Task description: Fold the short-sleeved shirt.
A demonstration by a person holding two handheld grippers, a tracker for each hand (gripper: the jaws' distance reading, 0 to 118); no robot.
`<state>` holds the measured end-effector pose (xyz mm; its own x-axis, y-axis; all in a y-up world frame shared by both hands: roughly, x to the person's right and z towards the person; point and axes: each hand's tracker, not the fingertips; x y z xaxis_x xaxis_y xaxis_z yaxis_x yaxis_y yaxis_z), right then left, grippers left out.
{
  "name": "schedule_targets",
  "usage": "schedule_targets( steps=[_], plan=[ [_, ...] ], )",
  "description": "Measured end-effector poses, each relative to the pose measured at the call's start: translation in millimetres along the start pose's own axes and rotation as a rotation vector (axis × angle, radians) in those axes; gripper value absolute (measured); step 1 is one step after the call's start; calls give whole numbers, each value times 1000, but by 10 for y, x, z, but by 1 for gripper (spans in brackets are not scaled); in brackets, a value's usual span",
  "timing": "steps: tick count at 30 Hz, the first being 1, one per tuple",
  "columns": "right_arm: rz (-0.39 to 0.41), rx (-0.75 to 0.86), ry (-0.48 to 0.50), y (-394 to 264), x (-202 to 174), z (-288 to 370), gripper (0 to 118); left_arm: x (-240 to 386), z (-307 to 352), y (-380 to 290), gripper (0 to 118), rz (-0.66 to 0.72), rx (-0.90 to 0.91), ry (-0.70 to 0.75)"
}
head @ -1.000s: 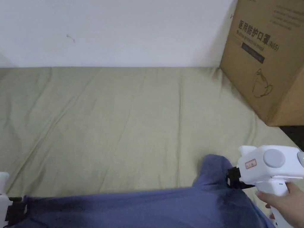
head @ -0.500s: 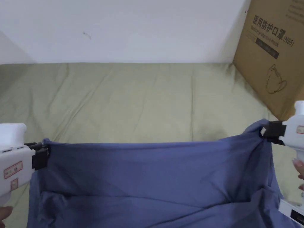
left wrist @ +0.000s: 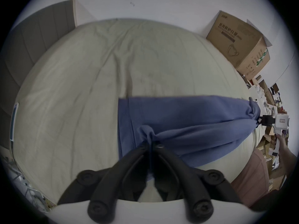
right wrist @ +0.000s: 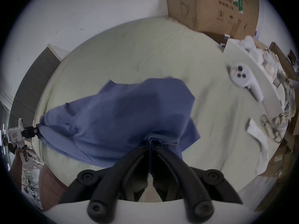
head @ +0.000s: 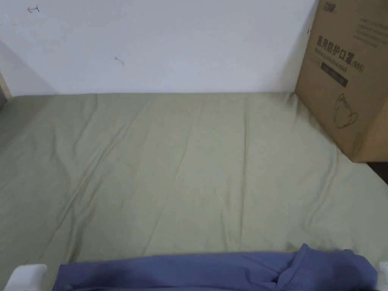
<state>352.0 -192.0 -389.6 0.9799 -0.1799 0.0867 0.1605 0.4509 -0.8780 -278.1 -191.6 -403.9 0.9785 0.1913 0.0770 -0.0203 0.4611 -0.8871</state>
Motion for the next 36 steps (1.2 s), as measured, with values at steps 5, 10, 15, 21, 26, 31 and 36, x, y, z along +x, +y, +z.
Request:
schedule_targets(
  steps=[5, 10, 15, 21, 26, 31, 36],
  plan=[
    [135, -30, -161, 239, -192, 161, 77, 51, 248, 51, 103, 12, 22, -21],
    [233, 103, -98, 349, -544, 681, 84, 356, 862, 178, 103, -21, 227, -99],
    [309, 852, 33, -29, -1111, 1735, 84, 1004, 1607, 35, 103, -75, 686, -50],
    [253, 881, 10, -300, -1483, 1854, 88, 1476, 1834, -254, 27, -114, 908, 25],
    [252, 974, -25, -406, -1400, 1785, 0, 1574, 1744, -331, 0, -86, 848, 6],
    [148, 908, -42, -325, -1264, 1733, 0, 1460, 1758, -288, 0, -32, 830, 57],
    [56, 796, 96, -241, -1126, 1766, 0, 523, 1487, 251, 0, 216, 370, -260]
  ],
)
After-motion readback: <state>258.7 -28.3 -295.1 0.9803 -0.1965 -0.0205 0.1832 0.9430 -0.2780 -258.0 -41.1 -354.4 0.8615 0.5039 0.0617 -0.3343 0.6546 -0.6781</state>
